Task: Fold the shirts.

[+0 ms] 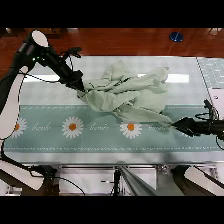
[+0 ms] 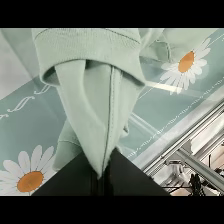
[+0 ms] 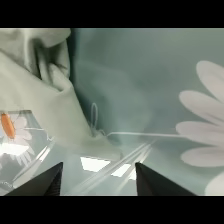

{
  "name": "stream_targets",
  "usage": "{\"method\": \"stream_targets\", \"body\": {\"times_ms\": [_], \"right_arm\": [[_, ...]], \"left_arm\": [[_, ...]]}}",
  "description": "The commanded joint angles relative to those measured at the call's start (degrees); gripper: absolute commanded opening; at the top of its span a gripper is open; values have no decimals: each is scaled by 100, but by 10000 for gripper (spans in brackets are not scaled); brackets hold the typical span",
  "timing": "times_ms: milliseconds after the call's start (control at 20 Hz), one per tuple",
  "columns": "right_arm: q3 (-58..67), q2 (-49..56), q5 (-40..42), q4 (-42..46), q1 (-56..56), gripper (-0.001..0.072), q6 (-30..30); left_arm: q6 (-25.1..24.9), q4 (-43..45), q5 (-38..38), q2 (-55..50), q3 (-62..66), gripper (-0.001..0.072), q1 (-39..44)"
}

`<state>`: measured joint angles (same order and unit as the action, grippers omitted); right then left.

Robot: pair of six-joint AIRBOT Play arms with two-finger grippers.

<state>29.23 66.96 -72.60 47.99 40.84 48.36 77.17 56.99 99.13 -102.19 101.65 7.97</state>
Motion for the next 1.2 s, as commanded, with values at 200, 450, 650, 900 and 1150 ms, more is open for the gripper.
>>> {"method": "stream_targets", "body": {"times_ms": [200, 450, 650, 900, 1150], "right_arm": [[-216, -2, 1001, -245, -1110, 504, 149], [-116, -39, 1469, -299, -1840, 23, 492], [678, -850, 942, -306, -1838, 22, 509], [2798, -2159, 1641, -286, -1840, 21, 1257], [5421, -2402, 1958, 114, -1845, 21, 1899]], "left_arm": [[2, 2, 2, -4, 0, 34, -4], [0, 4, 55, -4, 0, 34, -26], [0, -101, 42, 210, 197, 33, -157], [461, -1777, -299, 990, 1725, 34, -855], [562, -2704, -1921, 2785, 1801, 33, -1703]]}}
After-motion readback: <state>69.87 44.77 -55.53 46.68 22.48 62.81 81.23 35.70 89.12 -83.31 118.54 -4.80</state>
